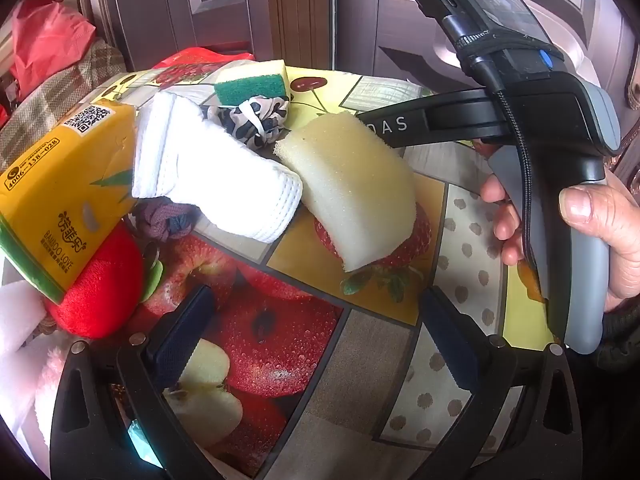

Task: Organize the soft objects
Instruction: 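Move the left tool toward the blue tissue pack on the table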

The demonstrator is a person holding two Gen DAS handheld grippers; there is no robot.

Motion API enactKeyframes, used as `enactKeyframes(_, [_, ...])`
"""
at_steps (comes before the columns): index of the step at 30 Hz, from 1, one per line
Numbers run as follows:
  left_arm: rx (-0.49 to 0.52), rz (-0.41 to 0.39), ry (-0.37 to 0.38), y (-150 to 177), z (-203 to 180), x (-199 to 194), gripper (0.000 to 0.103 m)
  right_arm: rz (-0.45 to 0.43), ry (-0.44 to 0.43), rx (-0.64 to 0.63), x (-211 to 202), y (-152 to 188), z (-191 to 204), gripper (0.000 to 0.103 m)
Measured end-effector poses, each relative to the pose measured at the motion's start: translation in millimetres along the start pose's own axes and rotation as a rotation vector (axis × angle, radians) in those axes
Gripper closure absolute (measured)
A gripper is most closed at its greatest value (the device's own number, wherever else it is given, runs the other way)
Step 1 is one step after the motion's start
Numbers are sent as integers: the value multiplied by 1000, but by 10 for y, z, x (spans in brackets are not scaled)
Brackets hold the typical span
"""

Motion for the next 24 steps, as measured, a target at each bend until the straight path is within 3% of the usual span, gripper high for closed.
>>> enactKeyframes(8, [-8,-7,-8,14,40,-36,1,0,0,0,2,-1,-3,0])
enactKeyframes(13, [-7,-180,21,103,-105,-482,1,0,0,0,2,-1,-2,0])
enactKeyframes(18, [-84,-343,-2,165,67,-1042,0,0,0,0,2,-1,-4,0])
enactKeyframes(24, [-245,-404,8,445,521,-1350,0,0,0,0,2,-1,-4,0])
Point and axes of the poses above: each gripper's, at about its wrist camera, not at the fingertips, and x roughly the way its jaws point, z to its left, y to its underside, the point moved 3 cm from there along x, roughly the way its jaws point, and after that the axes turned 11 degrees about z, right-handed, at the moved point
